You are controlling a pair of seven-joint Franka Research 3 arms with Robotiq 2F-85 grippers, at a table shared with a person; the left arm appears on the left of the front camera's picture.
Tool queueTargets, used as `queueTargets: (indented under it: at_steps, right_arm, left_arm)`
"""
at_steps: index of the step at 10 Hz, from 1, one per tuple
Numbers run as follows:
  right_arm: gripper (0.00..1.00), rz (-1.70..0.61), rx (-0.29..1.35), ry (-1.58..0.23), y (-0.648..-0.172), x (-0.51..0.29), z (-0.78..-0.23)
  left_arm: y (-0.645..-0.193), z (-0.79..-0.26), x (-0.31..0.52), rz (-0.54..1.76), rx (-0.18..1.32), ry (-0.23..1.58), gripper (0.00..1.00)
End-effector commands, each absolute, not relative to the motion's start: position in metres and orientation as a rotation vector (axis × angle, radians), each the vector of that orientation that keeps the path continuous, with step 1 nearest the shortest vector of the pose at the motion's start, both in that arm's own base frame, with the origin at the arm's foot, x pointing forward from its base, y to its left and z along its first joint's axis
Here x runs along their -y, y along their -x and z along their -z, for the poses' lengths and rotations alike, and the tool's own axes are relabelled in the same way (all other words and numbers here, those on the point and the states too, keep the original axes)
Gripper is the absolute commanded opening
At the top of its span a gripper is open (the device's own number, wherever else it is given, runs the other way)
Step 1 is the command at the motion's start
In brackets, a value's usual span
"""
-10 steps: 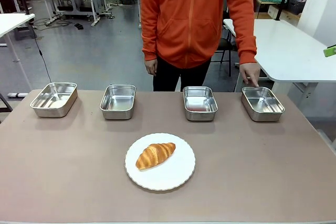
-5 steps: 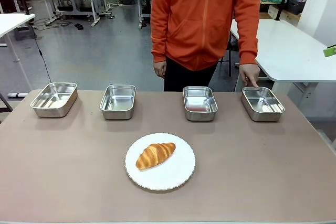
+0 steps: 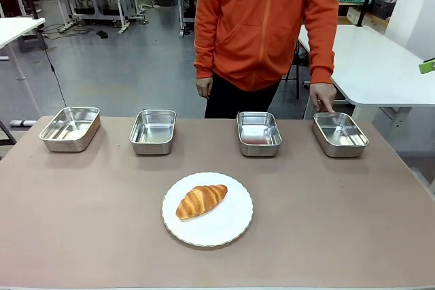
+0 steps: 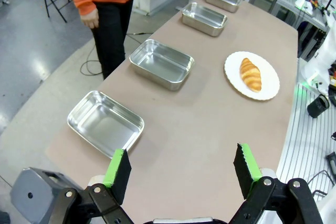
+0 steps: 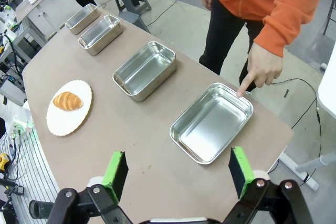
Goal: Place the bread in the container.
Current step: Place the Butter Roll into the Airtight Container indicated by the human.
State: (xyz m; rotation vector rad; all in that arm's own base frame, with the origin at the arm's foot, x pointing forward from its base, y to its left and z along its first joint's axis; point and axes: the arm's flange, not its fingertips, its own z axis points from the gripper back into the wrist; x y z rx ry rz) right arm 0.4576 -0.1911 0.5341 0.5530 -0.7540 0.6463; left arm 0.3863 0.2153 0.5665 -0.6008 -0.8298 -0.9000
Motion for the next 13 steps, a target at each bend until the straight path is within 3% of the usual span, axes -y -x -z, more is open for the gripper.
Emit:
queueTargets:
  at_steps: [1,6,10,13]
  right_arm:
    - [1.00,-0.730,0.705,-0.559,-0.467,0.165,-0.541]
    - [1.00,-1.121,0.528,-0.583,-0.479,-0.028,-0.560]
    - [1.00,-1.570,0.323,-0.570,-0.426,-0.203,-0.489]
    - [1.00,-1.683,0.294,-0.620,-0.419,-0.231,-0.436]
  left_arm:
    - [-0.386,-0.568,-0.215,0.909,0.842,0.594,1.00]
    - [-0.386,-0.568,-0.215,0.909,0.842,0.594,1.00]
    - [-0.386,-0.568,-0.215,0.909,0.842,0.594,1.00]
    - [-0.386,-0.568,-0.215,0.909,0.842,0.594,1.00]
